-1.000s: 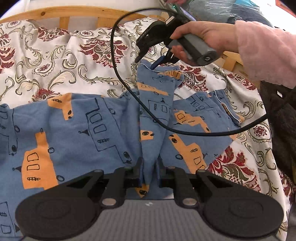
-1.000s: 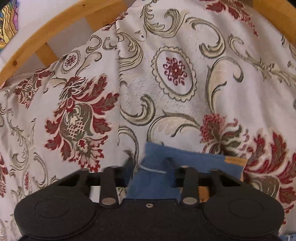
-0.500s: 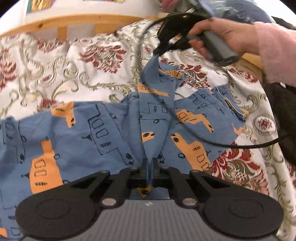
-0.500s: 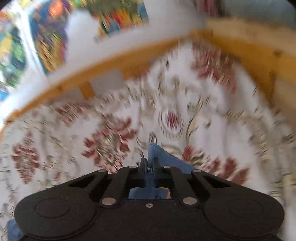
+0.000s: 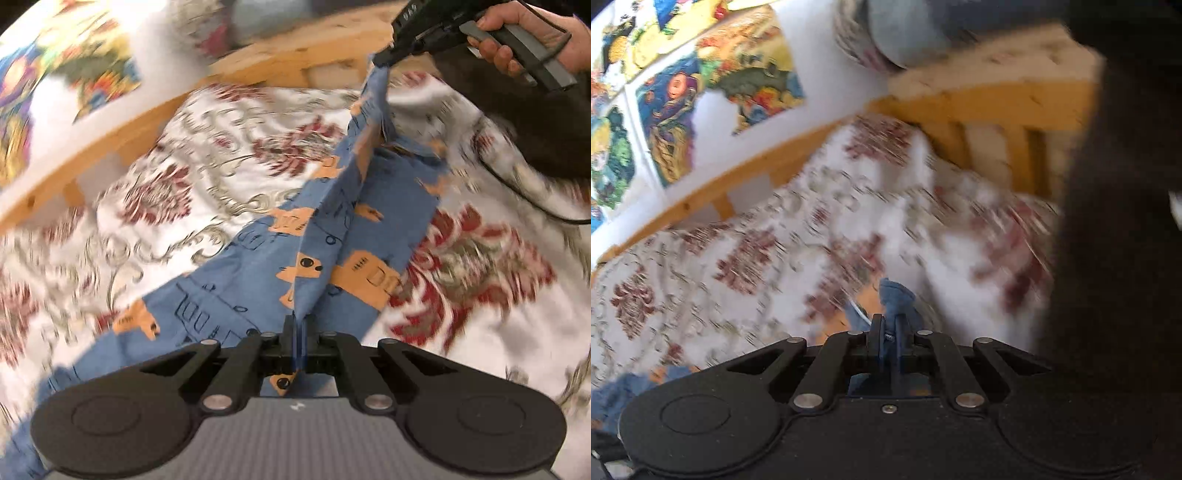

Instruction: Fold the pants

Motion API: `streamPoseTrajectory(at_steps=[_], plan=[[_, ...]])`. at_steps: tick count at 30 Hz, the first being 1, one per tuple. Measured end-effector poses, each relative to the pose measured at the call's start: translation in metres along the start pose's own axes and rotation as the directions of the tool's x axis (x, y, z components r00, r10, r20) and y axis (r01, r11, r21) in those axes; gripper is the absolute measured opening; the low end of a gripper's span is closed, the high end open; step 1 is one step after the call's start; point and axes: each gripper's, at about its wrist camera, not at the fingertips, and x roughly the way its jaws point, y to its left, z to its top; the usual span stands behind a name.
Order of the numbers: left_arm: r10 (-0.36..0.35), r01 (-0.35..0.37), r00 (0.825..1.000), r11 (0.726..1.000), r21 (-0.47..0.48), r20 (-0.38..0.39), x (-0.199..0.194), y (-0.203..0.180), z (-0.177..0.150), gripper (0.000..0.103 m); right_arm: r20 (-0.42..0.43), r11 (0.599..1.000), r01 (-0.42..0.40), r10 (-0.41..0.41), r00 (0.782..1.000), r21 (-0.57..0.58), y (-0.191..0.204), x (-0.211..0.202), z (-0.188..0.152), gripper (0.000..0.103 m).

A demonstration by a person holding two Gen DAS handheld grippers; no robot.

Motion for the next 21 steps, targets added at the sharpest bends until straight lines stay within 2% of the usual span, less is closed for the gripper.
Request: streamPoseTrajectory(at_steps=[2, 5, 12, 17, 19, 21], plan=[[0.003, -0.002, 1.000, 0.999, 0.054, -0.017, 0.003, -0.007, 0.000, 0.001, 0.022, 1.000, 0.011, -0.011, 1.000, -0.008, -0.002, -0.001, -0.010, 0.005], [-0.010, 0.013, 0.999, 0.997, 0.079, -0.043, 0.009, -0.008, 0.002, 0.001, 0.055, 0.998, 0.027, -0.024, 0.998, -0.051, 0.003, -0.006, -0.017, 0.005], [-0.016, 0.029, 0.997, 0.982, 0.188, -0.070, 0.004, -0.010, 0.003, 0.001, 0.029, 0.984, 0.105, -0.102, 0.994, -0.141, 0.009, 0.001, -0.033, 0.005], [-0.036, 0.070, 0.991, 0.962, 0.264, -0.128, 0.012, -0.018, 0.000, 0.001, 0.041, 0.959, 0.140, -0.135, 0.990, -0.247, 0.022, -0.001, -0.042, 0.006], [-0.062, 0.100, 0.987, 0.960, 0.260, -0.149, 0.012, -0.014, 0.005, 0.002, 0.056, 0.944, 0.145, -0.134, 0.989, -0.296, 0.027, -0.004, -0.047, 0.006], [-0.120, 0.154, 0.978, 0.968, 0.199, -0.173, 0.011, 0.000, 0.015, 0.006, 0.086, 0.915, 0.145, -0.121, 0.989, -0.377, 0.038, -0.009, -0.053, 0.006]])
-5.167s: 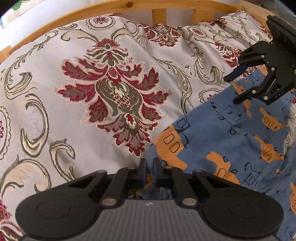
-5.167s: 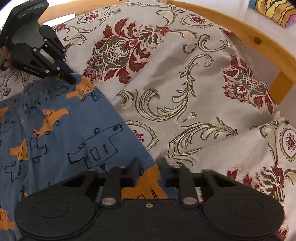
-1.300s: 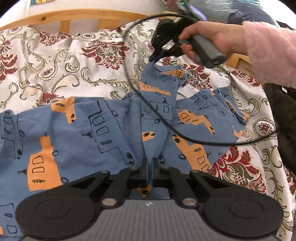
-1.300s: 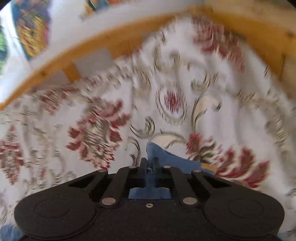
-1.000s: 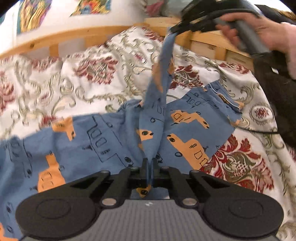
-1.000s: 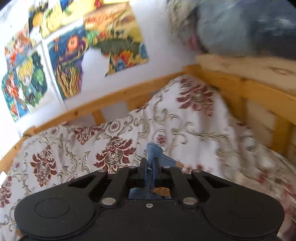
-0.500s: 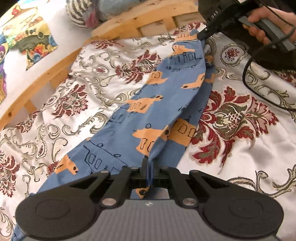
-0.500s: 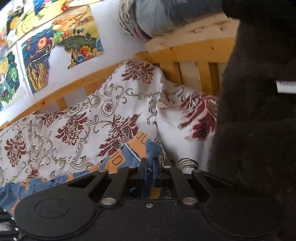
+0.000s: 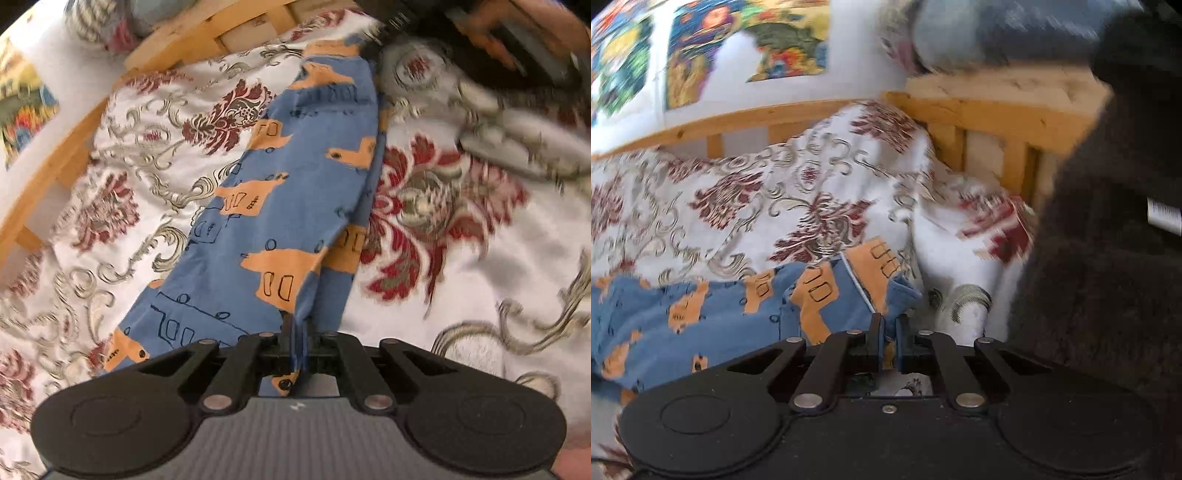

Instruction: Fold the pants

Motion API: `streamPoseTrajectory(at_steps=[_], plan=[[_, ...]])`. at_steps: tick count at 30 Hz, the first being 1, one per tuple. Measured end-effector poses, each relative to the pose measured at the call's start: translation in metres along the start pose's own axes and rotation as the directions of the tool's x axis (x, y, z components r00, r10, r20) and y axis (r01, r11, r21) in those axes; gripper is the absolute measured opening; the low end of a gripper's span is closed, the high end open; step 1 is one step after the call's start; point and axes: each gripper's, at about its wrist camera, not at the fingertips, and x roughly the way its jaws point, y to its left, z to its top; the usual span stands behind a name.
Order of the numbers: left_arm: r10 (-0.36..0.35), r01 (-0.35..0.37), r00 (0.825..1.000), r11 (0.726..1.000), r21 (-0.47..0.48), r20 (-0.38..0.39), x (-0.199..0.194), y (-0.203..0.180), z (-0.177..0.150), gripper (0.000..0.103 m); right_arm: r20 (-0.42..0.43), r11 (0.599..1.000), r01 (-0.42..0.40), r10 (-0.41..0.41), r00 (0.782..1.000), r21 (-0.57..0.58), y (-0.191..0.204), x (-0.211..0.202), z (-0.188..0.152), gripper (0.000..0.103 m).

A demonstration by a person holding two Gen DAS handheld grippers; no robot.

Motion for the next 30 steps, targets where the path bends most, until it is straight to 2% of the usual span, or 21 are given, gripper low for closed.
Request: streamPoseTrajectory(at_steps=[1, 3, 4, 7, 9, 11, 14, 17, 20, 22, 24, 25, 26, 28, 30], plan=[[-0.051, 0.051, 0.999, 0.997, -0.054, -0.002, -0.003, 0.011, 0.004, 0.009, 0.009, 0.999, -0.004, 0.004, 1.000, -0.034, 0.005, -0.002, -0.001, 0.006], [-0.147, 0.147, 0.989, 0.972, -0.181, 0.016, -0.010, 0.037, 0.018, 0.015, 0.017, 0.995, -0.017, 0.019, 1.000, -0.102, 0.015, -0.004, -0.003, 0.007], [-0.165, 0.167, 0.986, 0.961, -0.221, 0.025, -0.013, 0.047, 0.027, 0.021, 0.009, 0.990, -0.023, 0.024, 1.000, -0.137, 0.020, -0.003, -0.003, 0.007], [-0.202, 0.209, 0.978, 0.934, -0.290, 0.053, -0.015, 0.074, 0.068, 0.025, -0.030, 0.974, -0.053, 0.048, 0.998, -0.220, 0.032, 0.002, -0.010, 0.008], [-0.253, 0.258, 0.966, 0.907, -0.333, 0.059, -0.008, 0.090, 0.104, 0.035, -0.058, 0.961, -0.077, 0.064, 0.996, -0.265, 0.039, 0.006, -0.015, 0.008], [-0.302, 0.303, 0.951, 0.880, -0.365, 0.062, 0.004, 0.100, 0.143, 0.061, -0.067, 0.950, -0.094, 0.077, 0.995, -0.297, 0.044, 0.008, -0.017, 0.008], [-0.375, 0.368, 0.926, 0.855, -0.366, 0.056, 0.027, 0.101, 0.205, 0.065, -0.071, 0.941, -0.116, 0.098, 0.993, -0.317, 0.048, 0.009, -0.018, 0.008], [-0.393, 0.371, 0.919, 0.870, -0.326, -0.004, 0.053, 0.085, 0.254, 0.074, -0.072, 0.939, -0.134, 0.117, 0.991, -0.318, 0.049, 0.009, -0.019, 0.008], [-0.386, 0.351, 0.917, 0.899, -0.262, -0.096, 0.084, 0.055, 0.292, 0.073, -0.085, 0.942, -0.144, 0.124, 0.989, -0.304, 0.048, 0.010, -0.018, 0.008], [-0.341, 0.306, 0.924, 0.930, -0.202, -0.174, 0.107, 0.032, 0.311, 0.071, -0.082, 0.943, -0.147, 0.128, 0.988, -0.298, 0.046, 0.009, -0.018, 0.009], [-0.274, 0.243, 0.923, 0.959, -0.143, -0.270, 0.128, 0.010, 0.318, 0.056, -0.082, 0.946, -0.147, 0.128, 0.988, -0.289, 0.044, 0.008, -0.018, 0.009], [-0.256, 0.228, 0.919, 0.965, -0.126, -0.300, 0.136, 0.002, 0.319, 0.036, -0.080, 0.949, -0.144, 0.127, 0.989, -0.281, 0.042, 0.007, -0.018, 0.009], [-0.240, 0.213, 0.914, 0.970, -0.118, -0.327, 0.144, -0.003, 0.318, 0.011, -0.075, 0.953, -0.139, 0.123, 0.990, -0.270, 0.040, 0.006, -0.017, 0.009], [-0.206, 0.166, 0.913, 0.976, -0.139, -0.353, 0.151, -0.005, 0.314, 0.007, -0.056, 0.965, -0.117, 0.107, 0.993, -0.234, 0.034, 0.003, -0.014, 0.009], [-0.194, 0.136, 0.926, 0.972, -0.193, -0.325, 0.147, 0.001, 0.308, 0.006, -0.046, 0.982, -0.095, 0.089, 0.995, -0.162, 0.023, 0.002, -0.011, 0.009]])
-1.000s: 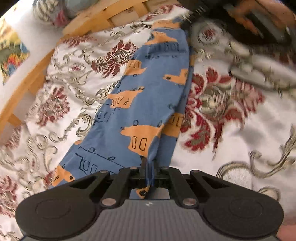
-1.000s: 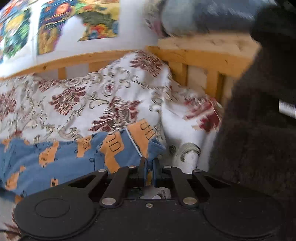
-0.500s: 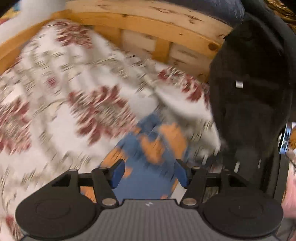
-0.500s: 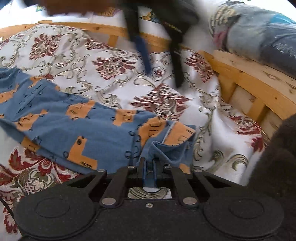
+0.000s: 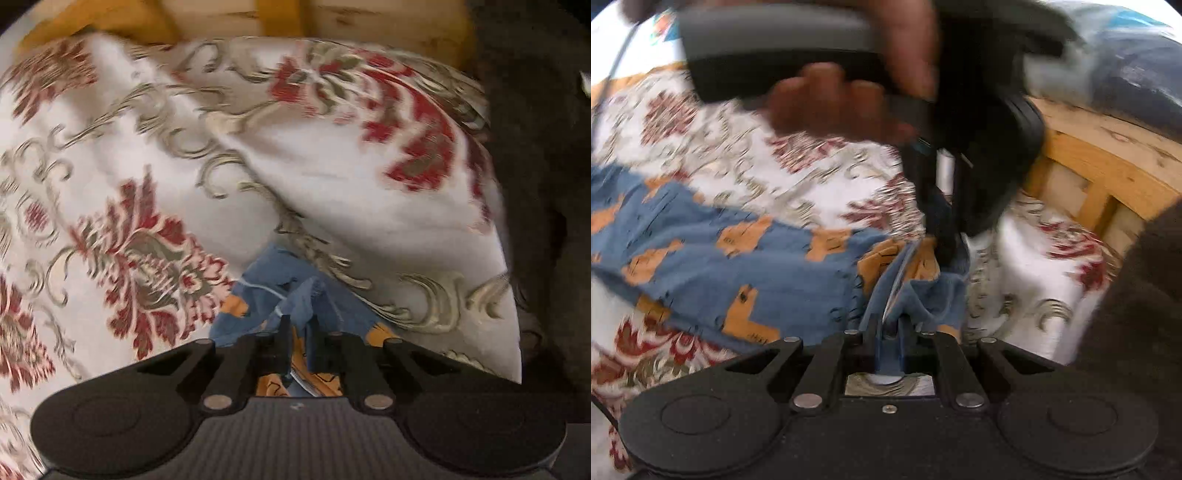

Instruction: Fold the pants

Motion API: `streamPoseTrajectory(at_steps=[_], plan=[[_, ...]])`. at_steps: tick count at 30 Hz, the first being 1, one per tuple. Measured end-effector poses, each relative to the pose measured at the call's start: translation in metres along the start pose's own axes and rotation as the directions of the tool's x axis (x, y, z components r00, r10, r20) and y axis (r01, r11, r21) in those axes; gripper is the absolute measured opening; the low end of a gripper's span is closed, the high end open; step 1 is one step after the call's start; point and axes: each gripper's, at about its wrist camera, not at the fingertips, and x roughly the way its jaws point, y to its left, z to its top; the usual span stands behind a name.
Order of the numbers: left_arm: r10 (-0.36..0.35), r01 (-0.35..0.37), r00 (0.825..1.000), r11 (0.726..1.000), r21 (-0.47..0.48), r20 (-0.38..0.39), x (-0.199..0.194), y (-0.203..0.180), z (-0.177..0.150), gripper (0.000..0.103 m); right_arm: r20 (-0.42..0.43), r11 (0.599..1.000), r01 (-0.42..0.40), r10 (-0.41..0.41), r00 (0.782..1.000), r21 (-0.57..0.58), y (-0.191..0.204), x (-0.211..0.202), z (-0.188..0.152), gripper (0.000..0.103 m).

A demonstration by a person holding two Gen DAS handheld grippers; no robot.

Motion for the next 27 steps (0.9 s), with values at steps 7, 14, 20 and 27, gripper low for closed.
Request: streamPoseTrajectory(at_steps=[7, 14, 20, 27], plan=[[-0.031, 0.092, 0.965, 0.970, -0.225, 0.261, -0.041, 0.040, -0.017, 0.007, -0.070, 0.974, -0.003, 0.019, 0.997, 0.225, -0.032, 0.008, -0.004, 0.021], [-0.103, 0.167, 0.964, 0.952, -0.255, 0.245, -0.025, 0.060, -0.012, 0.063, -0.129, 0.981, 0.033, -0.008, 0.992, 0.193, -0.028, 0.007, -0.005, 0.032], [-0.179, 0.288, 0.907, 0.924, -0.252, 0.382, -0.046, 0.091, -0.016, 0.072, -0.158, 0.993, 0.110, -0.102, 0.982, 0.040, -0.013, 0.011, -0.011, 0.029], [-0.189, 0.264, 0.930, 0.940, -0.215, 0.314, -0.018, 0.126, 0.001, 0.067, -0.144, 0.994, 0.090, -0.080, 0.986, 0.066, -0.020, 0.025, -0.008, 0.029]])
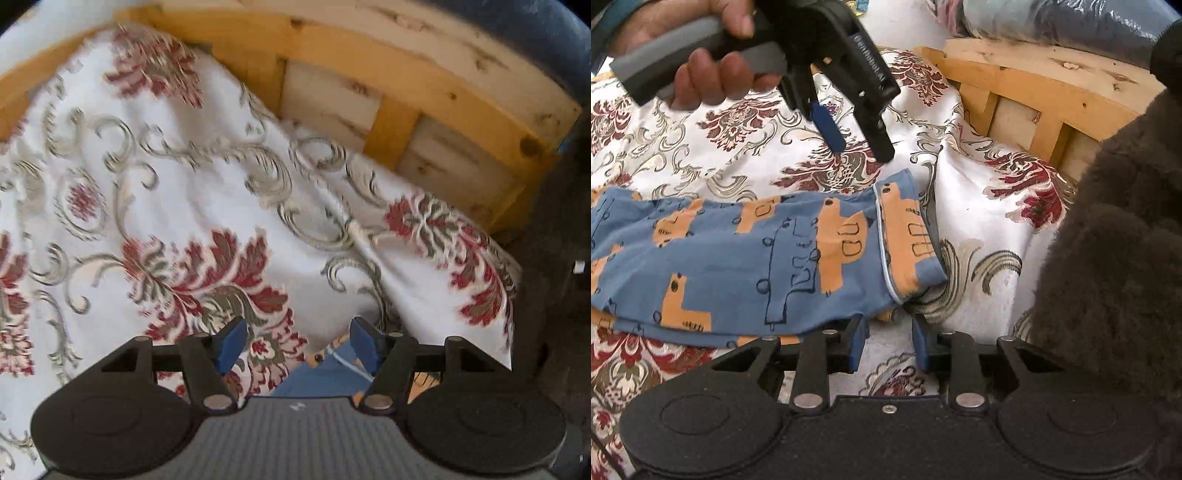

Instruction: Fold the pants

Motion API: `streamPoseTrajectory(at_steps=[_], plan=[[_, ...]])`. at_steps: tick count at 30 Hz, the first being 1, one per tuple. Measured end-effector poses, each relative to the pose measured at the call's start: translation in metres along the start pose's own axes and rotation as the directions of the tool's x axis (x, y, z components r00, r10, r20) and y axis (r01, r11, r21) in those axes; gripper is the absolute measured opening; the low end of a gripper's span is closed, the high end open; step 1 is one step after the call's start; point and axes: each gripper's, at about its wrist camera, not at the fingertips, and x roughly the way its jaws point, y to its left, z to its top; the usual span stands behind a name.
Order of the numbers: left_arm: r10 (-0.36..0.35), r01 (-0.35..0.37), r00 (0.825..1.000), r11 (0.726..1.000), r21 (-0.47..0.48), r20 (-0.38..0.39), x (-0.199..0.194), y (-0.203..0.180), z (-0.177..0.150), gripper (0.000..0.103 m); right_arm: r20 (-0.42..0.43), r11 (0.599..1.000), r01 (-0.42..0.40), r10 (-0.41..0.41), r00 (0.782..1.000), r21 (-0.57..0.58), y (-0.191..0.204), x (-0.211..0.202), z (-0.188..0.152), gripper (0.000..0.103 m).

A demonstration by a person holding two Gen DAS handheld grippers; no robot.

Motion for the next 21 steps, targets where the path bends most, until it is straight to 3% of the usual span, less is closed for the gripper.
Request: streamPoseTrajectory(at_steps=[2, 4, 7, 10, 13, 15, 18, 21], plan=[[-0.044, 0.044, 0.999, 0.999, 0.006, -0.032, 0.008, 0.006, 0.000, 0.067, -0.010, 1.000, -0.005, 0.004, 1.000, -0.018, 0.002, 0.006, 0.001, 0.024], [-0.087, 0.089, 0.995, 0.996, 0.031, -0.056, 0.015, 0.004, -0.002, 0.067, -0.018, 1.000, -0.014, 0.014, 1.000, -0.020, 0.002, 0.010, 0.002, 0.010], [-0.134, 0.141, 0.986, 0.987, 0.073, -0.101, 0.028, -0.003, -0.002, 0.067, 0.038, 0.995, 0.061, -0.059, 0.998, -0.077, 0.006, 0.001, 0.003, 0.007], [-0.217, 0.220, 0.969, 0.975, 0.013, -0.121, 0.034, 0.001, 0.002, 0.067, 0.131, 0.971, 0.175, -0.154, 0.979, -0.161, 0.009, -0.015, 0.004, 0.007], [-0.282, 0.280, 0.957, 0.959, -0.041, -0.065, 0.024, 0.011, 0.003, 0.072, 0.082, 0.967, 0.157, -0.143, 0.986, -0.200, 0.010, -0.006, 0.000, 0.008], [-0.271, 0.268, 0.962, 0.962, -0.058, -0.039, 0.018, 0.018, 0.004, 0.073, 0.057, 0.967, 0.131, -0.121, 0.991, -0.220, 0.013, -0.002, -0.001, 0.008], [-0.192, 0.189, 0.980, 0.980, -0.068, -0.051, 0.025, 0.023, 0.004, 0.070, 0.046, 0.968, 0.121, -0.113, 0.992, -0.219, 0.013, 0.000, 0.000, 0.009], [-0.201, 0.195, 0.977, 0.977, -0.085, -0.076, 0.038, 0.022, 0.002, 0.065, 0.035, 0.967, 0.110, -0.105, 0.994, -0.232, 0.015, 0.002, -0.001, 0.013]])
